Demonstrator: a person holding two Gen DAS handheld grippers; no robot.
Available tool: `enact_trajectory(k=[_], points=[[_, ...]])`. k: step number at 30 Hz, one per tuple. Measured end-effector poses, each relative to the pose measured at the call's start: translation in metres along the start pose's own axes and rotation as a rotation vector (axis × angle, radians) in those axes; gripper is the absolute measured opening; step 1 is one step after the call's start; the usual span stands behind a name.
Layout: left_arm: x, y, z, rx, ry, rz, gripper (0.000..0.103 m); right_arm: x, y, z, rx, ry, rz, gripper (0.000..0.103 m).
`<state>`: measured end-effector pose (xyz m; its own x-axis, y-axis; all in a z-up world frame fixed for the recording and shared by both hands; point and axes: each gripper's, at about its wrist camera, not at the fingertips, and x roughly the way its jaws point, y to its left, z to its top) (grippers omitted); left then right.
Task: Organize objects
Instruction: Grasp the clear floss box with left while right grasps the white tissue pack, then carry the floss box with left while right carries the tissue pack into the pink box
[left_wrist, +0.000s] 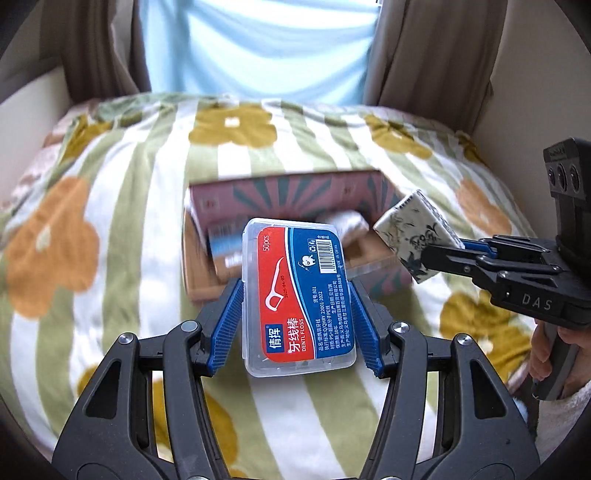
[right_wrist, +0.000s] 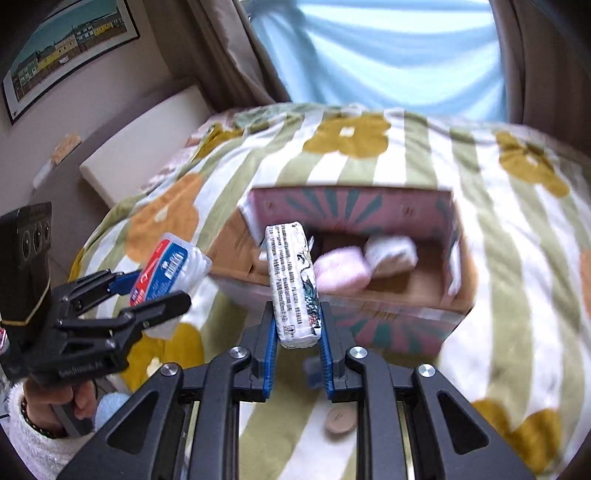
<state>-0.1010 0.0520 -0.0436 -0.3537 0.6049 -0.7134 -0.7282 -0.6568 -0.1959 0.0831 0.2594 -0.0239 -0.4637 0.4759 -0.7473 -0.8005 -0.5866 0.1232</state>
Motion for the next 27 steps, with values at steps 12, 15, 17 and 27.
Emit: enact_trajectory(k=[12, 15, 17, 27], points=[[0.087, 0.013, 0.082, 0.035, 0.104, -0.060, 0.053, 0.024, -0.027, 0.056, -0.083, 0.038, -0.081, 0.019], [0.119, 0.015, 0.083, 0.015, 0.155, -0.086, 0.053, 0.042, -0.038, 0.056, -0.075, 0.078, -0.084, 0.019], [0.139, 0.017, 0.083, -0.013, 0.184, -0.099, 0.053, 0.052, -0.043, 0.053, -0.075, 0.104, -0.083, 0.019], [0.182, 0.015, 0.079, -0.012, 0.231, -0.087, 0.053, 0.080, -0.069, 0.037, -0.053, 0.168, -0.099, 0.019]])
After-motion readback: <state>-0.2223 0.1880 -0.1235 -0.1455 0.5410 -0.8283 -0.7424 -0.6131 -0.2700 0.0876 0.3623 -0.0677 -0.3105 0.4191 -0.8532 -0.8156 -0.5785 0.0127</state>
